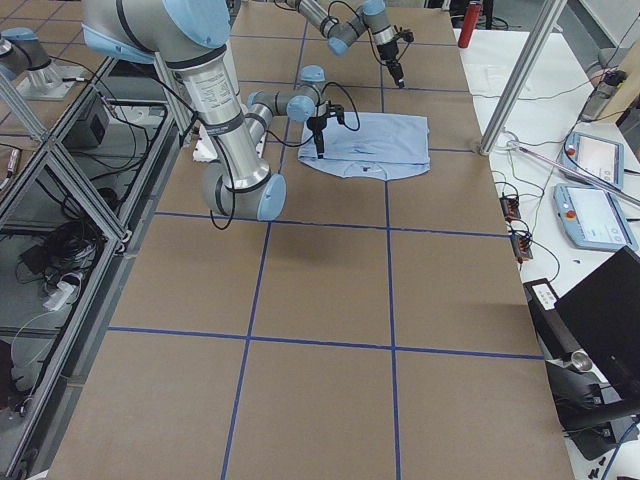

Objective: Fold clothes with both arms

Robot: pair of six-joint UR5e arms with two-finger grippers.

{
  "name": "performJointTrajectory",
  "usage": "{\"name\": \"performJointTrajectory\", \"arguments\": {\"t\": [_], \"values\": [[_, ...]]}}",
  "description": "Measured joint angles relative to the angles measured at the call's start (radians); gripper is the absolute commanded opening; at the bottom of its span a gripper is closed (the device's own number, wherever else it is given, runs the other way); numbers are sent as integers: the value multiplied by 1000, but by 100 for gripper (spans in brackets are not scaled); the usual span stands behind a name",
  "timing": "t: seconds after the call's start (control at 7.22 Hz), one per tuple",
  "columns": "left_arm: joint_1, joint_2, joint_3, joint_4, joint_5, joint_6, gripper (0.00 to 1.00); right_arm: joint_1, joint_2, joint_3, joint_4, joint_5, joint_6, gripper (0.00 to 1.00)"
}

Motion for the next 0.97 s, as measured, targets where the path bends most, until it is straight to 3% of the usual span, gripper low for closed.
{"name": "performJointTrajectory", "arguments": {"t": [0.42,0.97], "values": [[0,1,-3,3,0,-1,58,1,-37,24,-65,6,-68,100],[0,1,-15,7,0,-3,58,44,-307,267,-91,5,-231,100]]}}
